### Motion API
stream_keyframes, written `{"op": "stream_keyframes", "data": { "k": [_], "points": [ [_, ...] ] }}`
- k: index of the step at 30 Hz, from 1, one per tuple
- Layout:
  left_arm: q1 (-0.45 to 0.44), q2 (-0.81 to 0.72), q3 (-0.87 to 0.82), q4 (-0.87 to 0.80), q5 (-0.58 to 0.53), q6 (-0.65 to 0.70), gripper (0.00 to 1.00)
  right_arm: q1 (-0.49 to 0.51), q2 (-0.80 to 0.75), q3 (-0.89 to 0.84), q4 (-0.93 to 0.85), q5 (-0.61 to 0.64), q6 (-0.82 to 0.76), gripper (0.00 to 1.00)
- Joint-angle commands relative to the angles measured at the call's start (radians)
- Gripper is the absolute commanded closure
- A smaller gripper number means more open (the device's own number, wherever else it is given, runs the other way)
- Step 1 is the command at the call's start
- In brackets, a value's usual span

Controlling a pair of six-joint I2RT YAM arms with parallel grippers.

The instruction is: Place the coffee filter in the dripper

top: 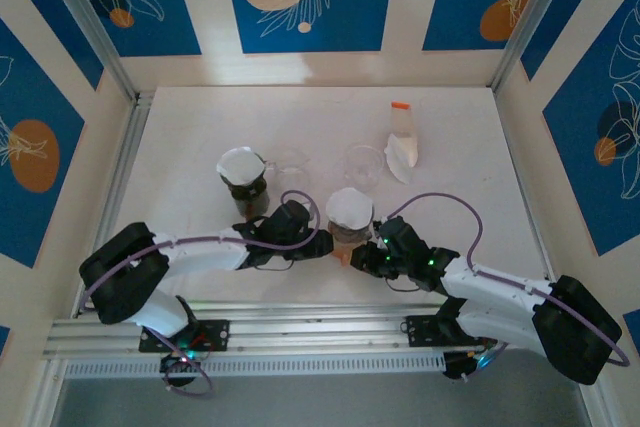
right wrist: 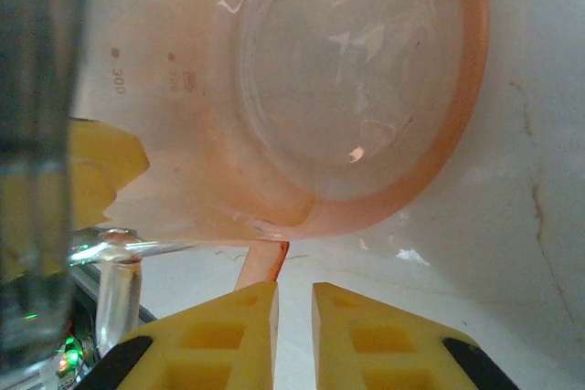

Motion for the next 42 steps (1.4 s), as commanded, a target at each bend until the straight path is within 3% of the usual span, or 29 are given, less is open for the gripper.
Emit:
{"op": "stream_keyframes", "data": {
  "k": [1, 8, 21, 42],
  "points": [
    [-0.007, 0.028, 0.026, 0.053, 0.011, -0.013, 0.56, -0.015, -0.01, 0.002, 0.007, 0.018, -0.011, 0.81],
    [-0.004, 0.047, 0.015, 0.052, -0.005, -0.028, 0.61, -0.039, 0.024, 0.004, 0.048, 0.017, -0.027, 0.81],
    [0.045, 0.095, 0.004, 0.128, -0.004, -0.038, 0.62, -0.088, 0.134, 0.015, 0.21, 0.02, -0.048, 0.81],
    [0.134, 0.217, 0.146, 0.096, 0.022, 0.007, 0.63, -0.239, 0.434, 0.175, 0.367, -0.056, -0.106, 0.82]
  ]
}}
